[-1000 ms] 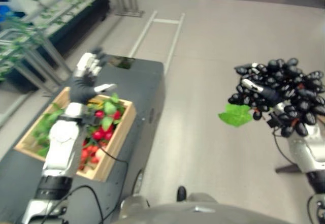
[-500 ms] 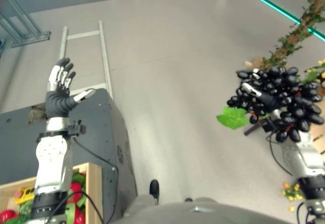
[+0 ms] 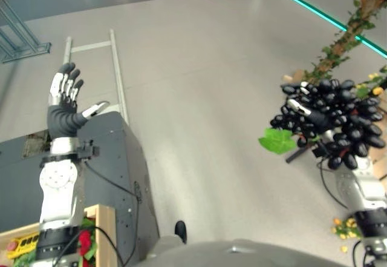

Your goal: Pick up the fruits from the basket on one side to the basket on the other side

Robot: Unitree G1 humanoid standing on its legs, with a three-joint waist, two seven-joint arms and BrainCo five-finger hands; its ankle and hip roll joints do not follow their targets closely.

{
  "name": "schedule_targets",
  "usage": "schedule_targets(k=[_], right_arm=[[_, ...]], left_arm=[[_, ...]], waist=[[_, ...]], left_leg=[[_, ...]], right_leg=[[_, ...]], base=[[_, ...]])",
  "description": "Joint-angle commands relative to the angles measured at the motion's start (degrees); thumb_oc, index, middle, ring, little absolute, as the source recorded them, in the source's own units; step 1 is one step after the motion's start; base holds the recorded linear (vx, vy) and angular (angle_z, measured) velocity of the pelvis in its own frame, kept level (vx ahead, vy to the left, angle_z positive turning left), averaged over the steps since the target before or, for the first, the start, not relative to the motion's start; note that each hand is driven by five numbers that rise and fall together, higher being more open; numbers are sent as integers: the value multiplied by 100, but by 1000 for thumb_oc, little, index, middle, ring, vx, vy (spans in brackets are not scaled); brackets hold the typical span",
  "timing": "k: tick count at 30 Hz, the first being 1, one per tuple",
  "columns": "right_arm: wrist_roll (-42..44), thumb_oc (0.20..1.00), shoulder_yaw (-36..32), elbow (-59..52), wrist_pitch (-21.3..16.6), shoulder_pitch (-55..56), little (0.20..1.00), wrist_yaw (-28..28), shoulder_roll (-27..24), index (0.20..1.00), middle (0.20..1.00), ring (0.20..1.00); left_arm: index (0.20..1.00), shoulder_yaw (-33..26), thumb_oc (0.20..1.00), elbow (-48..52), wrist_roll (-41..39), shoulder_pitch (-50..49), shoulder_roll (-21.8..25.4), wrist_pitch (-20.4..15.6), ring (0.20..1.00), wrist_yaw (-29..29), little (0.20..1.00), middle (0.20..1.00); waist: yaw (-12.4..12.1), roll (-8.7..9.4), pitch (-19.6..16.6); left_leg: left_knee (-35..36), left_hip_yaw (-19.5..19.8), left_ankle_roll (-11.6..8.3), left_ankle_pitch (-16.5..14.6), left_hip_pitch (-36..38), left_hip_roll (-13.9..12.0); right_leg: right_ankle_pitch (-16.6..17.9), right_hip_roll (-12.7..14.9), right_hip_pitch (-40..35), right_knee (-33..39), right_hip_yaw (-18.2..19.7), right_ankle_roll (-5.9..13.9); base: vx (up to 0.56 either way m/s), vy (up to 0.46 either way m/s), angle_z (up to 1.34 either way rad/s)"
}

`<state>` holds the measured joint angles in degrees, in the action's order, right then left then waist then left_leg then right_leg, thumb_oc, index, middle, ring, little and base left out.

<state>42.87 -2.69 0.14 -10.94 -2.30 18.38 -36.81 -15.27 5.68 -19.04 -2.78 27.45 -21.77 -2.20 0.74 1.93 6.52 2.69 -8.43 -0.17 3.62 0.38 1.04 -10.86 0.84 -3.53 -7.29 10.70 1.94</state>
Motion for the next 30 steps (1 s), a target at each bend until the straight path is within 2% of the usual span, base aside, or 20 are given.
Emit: schedule_targets(k=[1,5,6,7,8,9,11,13,14,16,17,18,19,20,22,23,25,27,30], right_arm=[[-88,200,-545,-80,-475,-418,200,-159,-222,200,200,200],[-248,200,-693,9,-622,-438,200,-378,-135,200,200,200],[-249,200,-691,9,-623,-447,200,-379,-131,200,200,200],[-306,200,-668,16,-640,-475,200,-421,-104,200,200,200],[-365,200,-618,3,-655,-559,200,-450,-73,200,200,200],[-321,200,-584,-3,-669,-644,200,-481,-16,200,200,200],[-334,200,-532,55,-708,-640,200,-524,62,200,200,200],[-360,200,-538,-15,-698,-605,200,-504,89,200,200,200],[-360,200,-536,-18,-698,-611,200,-513,78,200,200,200],[-426,200,-453,-10,-708,-689,200,-561,23,200,200,200],[-432,200,-395,-34,-696,-728,200,-557,6,200,200,200],[-446,200,-343,-57,-688,-763,200,-573,-16,200,200,200],[-452,200,-356,-131,-647,-740,200,-554,-42,200,200,200],[-488,200,-414,-161,-596,-661,200,-512,-72,200,200,200],[-516,200,-454,-218,-599,-587,200,-494,-66,200,200,200],[-474,200,-508,-309,-579,-509,200,-436,-58,200,200,200],[-476,200,-530,-339,-571,-491,200,-425,-116,200,200,200],[-479,200,-496,-327,-563,-519,200,-413,-260,200,200,200],[-429,200,-384,-213,-561,-640,200,-454,-432,200,200,200]], left_arm=[[1000,-213,1000,263,159,5,217,-388,1000,-155,1000,1000],[1000,-185,1000,245,225,111,285,-416,1000,-247,1000,1000],[1000,-190,1000,241,226,117,289,-418,1000,-249,1000,1000],[1000,-174,1000,239,231,140,318,-411,1000,-257,1000,1000],[1000,-189,1000,244,241,164,364,-409,1000,-265,1000,1000],[1000,-221,1000,279,249,157,405,-408,1000,-277,1000,1000],[1000,-267,1000,332,214,143,451,-405,1000,-281,1000,1000],[1000,-262,1000,361,176,199,486,-420,1000,-234,1000,1000],[1000,-241,1000,377,153,225,500,-429,1000,-206,1000,1000],[1000,-183,1000,418,116,262,501,-432,1000,-199,1000,1000],[1000,-176,1000,447,98,246,487,-432,1000,-197,1000,1000],[1000,-182,1000,483,96,229,488,-439,1000,-198,1000,1000],[1000,-231,1000,532,82,198,472,-436,1000,-183,1000,1000],[1000,-272,1000,500,111,178,424,-428,1000,-186,1000,1000],[1000,-219,1000,473,83,203,344,-416,1000,-200,1000,1000],[1000,-154,1000,432,61,226,269,-416,1000,-175,1000,1000],[1000,-129,1000,423,90,210,263,-418,1000,-173,1000,1000],[1000,-100,1000,412,94,227,232,-415,1000,-196,1000,1000],[1000,-77,1000,338,42,223,189,-402,1000,-228,1000,1000]], waist=[[116,-4,-378],[223,-88,-239],[205,-88,-243],[205,-81,-193],[162,-69,-119],[74,-87,-69],[-64,-64,-51],[-44,-44,-20],[-41,-19,-16],[-115,19,57],[-165,17,71],[-210,47,110],[-242,95,98],[-199,180,80],[-171,193,80],[-98,167,65],[-55,138,56],[37,83,58],[155,32,9]], left_leg=[[-818,-212,88,-903,-248,101],[-613,-581,135,-924,-194,74],[-602,-603,127,-887,-213,59],[-562,-690,122,-869,-231,32],[-565,-815,104,-861,-261,-24],[-542,-981,82,-913,-217,-122],[-547,-1276,-7,-961,-142,-291],[-642,-1432,-51,-1009,-77,-387],[-701,-1515,-58,-1050,-50,-431],[-920,-1736,-115,-1173,-31,-577],[-1059,-1739,-175,-1342,17,-656],[-1179,-1871,-201,-1386,29,-719],[-1322,-1948,-218,-1450,18,-770],[-1421,-2027,-277,-1434,4,-831],[-1501,-2041,-321,-1406,1,-916],[-1517,-2039,-386,-1373,75,-1089],[-1485,-2060,-432,-1322,148,-1186],[-1391,-2089,-526,-1187,271,-1345],[-1335,-2103,-739,-775,392,-1677]], right_leg=[[429,55,-176,239,-200,713],[654,221,216,146,-93,967],[693,207,246,154,-71,960],[788,231,383,155,-83,994],[920,295,550,149,-266,1012],[912,470,638,174,-748,1020],[930,800,683,120,-1832,899],[1032,1113,681,41,-2366,928],[1134,1258,701,58,-2509,912],[1387,1652,792,146,-2960,937],[1423,1802,771,195,-3168,1031],[1583,1997,826,236,-3480,1067],[1552,2071,692,331,-3708,1064],[1536,1991,617,376,-3663,1059],[1462,1903,651,281,-3554,1030],[1292,1743,670,115,-3506,953],[1203,1663,668,37,-3515,922],[1029,1511,712,-122,-3470,857],[695,1124,773,-219,-3259,669]], base=[[-45,148,-48],[-103,146,-71],[-147,88,-81],[-141,2,-103],[-158,17,-109],[-136,-20,-95],[-39,-23,-100],[24,-71,-137],[15,-137,-84],[40,-169,-64],[69,-190,-97],[85,-207,-107],[46,-344,-75],[47,-269,-48],[103,-329,-36],[121,-343,-15],[91,-264,-9],[109,-348,-7],[120,-345,-20]])
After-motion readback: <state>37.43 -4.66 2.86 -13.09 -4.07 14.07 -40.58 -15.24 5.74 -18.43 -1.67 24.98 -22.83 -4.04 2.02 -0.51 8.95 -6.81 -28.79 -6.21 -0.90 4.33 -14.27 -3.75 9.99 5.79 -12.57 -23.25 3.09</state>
